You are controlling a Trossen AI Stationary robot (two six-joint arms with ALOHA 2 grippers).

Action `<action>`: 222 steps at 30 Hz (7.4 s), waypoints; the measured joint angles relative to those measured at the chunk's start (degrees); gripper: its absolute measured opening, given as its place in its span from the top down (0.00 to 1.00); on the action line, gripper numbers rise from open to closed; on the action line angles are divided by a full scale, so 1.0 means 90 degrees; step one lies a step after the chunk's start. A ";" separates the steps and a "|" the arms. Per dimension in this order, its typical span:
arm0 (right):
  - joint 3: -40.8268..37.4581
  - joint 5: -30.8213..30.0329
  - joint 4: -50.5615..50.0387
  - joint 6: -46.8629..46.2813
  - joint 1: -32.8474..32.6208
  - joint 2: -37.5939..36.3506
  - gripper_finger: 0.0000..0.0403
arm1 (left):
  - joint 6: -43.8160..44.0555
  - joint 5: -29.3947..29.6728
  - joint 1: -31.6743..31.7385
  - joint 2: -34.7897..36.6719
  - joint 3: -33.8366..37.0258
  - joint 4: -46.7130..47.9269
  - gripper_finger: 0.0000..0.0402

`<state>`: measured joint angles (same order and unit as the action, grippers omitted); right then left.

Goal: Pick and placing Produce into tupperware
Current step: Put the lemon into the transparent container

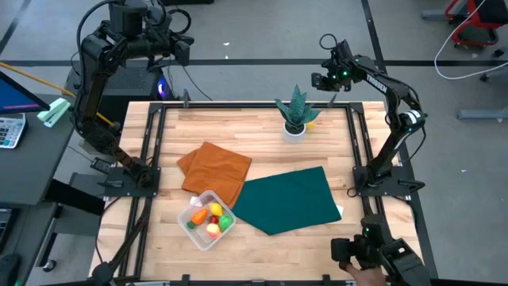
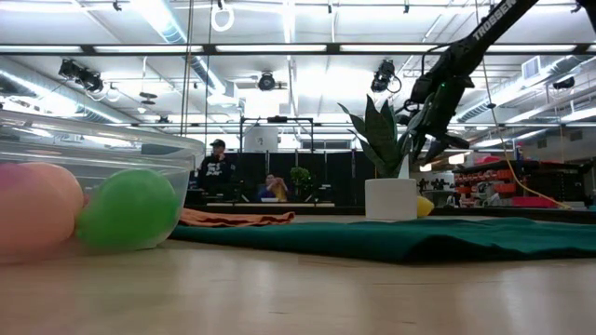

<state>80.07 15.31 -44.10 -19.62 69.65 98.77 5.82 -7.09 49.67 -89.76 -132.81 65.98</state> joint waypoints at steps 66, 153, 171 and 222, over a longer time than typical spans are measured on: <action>-0.4065 0.0279 0.1721 0.0048 -0.0386 -0.2424 0.31 | -0.0185 -0.0002 -0.0002 -0.0007 0.0007 0.0182 0.96; -0.3240 -0.2784 0.0001 -0.2533 -0.1720 -0.0834 0.62 | -0.0612 -0.0024 -0.0004 -0.0007 0.0005 0.0374 0.96; -0.3246 -0.2606 -0.0939 -0.2852 -0.1672 -0.2277 0.64 | -0.0797 -0.0027 -0.0003 -0.0007 0.0002 0.0415 0.96; 0.0901 -0.2535 -0.1604 -0.3297 -0.5335 -0.2896 0.64 | -0.0899 -0.0027 -0.0004 -0.0005 0.0002 0.0418 0.95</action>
<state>88.18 -7.51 -58.54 -49.30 21.64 72.71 -2.26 -7.33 49.63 -89.80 -132.79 69.73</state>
